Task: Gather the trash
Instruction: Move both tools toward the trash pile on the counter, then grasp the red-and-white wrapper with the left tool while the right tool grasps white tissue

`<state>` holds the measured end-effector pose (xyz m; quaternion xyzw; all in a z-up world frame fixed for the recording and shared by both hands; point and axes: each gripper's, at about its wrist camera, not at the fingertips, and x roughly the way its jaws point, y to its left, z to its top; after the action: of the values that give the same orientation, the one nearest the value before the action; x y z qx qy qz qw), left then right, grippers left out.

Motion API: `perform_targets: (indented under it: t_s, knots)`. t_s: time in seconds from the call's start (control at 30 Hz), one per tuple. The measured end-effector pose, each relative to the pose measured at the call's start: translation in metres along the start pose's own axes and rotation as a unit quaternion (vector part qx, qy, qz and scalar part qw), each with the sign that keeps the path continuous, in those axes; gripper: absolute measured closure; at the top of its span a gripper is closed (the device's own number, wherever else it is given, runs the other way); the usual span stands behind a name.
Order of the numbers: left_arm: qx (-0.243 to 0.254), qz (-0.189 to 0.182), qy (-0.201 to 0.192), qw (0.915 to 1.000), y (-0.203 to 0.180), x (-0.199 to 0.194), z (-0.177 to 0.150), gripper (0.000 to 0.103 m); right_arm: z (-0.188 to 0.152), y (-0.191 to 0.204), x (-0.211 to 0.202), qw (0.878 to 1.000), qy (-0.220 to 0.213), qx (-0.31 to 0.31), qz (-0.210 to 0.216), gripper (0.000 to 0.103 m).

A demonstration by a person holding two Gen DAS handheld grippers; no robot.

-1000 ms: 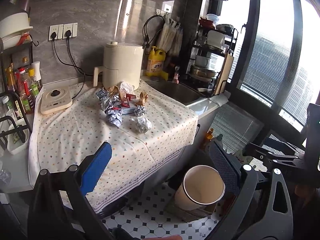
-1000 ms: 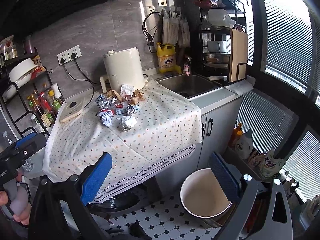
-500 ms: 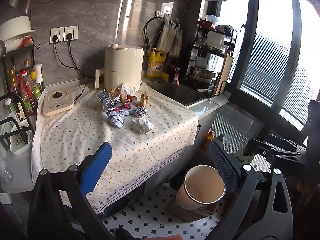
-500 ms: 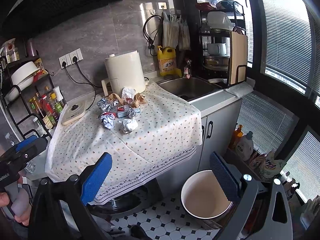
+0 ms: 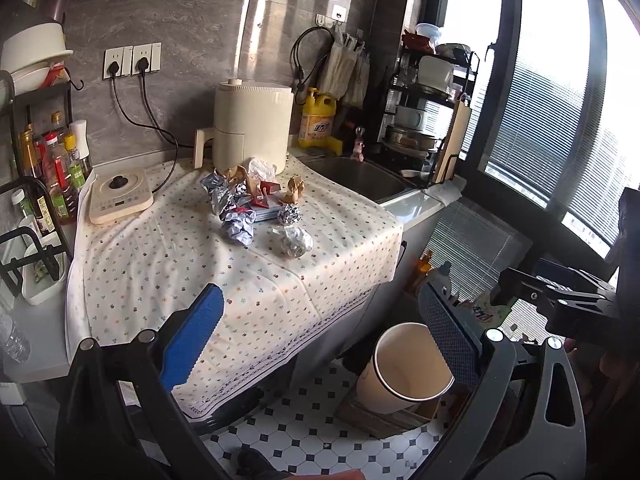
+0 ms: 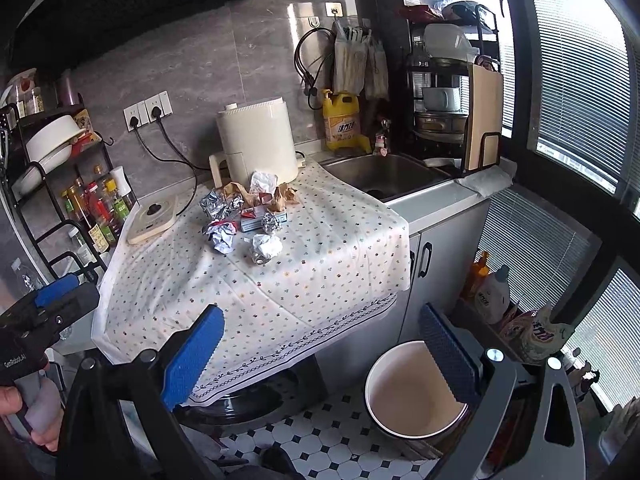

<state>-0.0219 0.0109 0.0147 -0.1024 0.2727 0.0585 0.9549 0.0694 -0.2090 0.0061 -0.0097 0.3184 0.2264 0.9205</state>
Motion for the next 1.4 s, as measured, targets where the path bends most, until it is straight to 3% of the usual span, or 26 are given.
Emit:
perform_targets:
  t_s: [0.33, 0.73, 1.0, 1.2, 1.4]
  knots:
    - [-0.007, -0.001, 0.019, 0.9998, 0.027, 0.032, 0.007, 0.006, 0.009, 0.015, 0.037, 1.000, 0.018, 0.001, 0.009, 0.008]
    - [-0.032, -0.017, 0.043, 0.9984, 0.073, 0.094, 0.041, 0.007, 0.049, 0.035, 0.105, 0.999, 0.042, 0.008, 0.014, 0.008]
    - [-0.046, -0.025, 0.065, 0.9965, 0.110, 0.149, 0.054, 0.015, 0.062, 0.056, 0.160, 0.998, 0.068, 0.005, 0.013, 0.010]
    - [-0.052, -0.037, 0.083, 0.9945, 0.134, 0.194, 0.060, 0.018, 0.066, 0.066, 0.205, 0.996, 0.088, 0.008, 0.006, 0.014]
    - [-0.049, -0.047, 0.104, 0.9923, 0.155, 0.242, 0.064, 0.020, 0.069, 0.071, 0.254, 0.993, 0.117, 0.023, 0.013, 0.026]
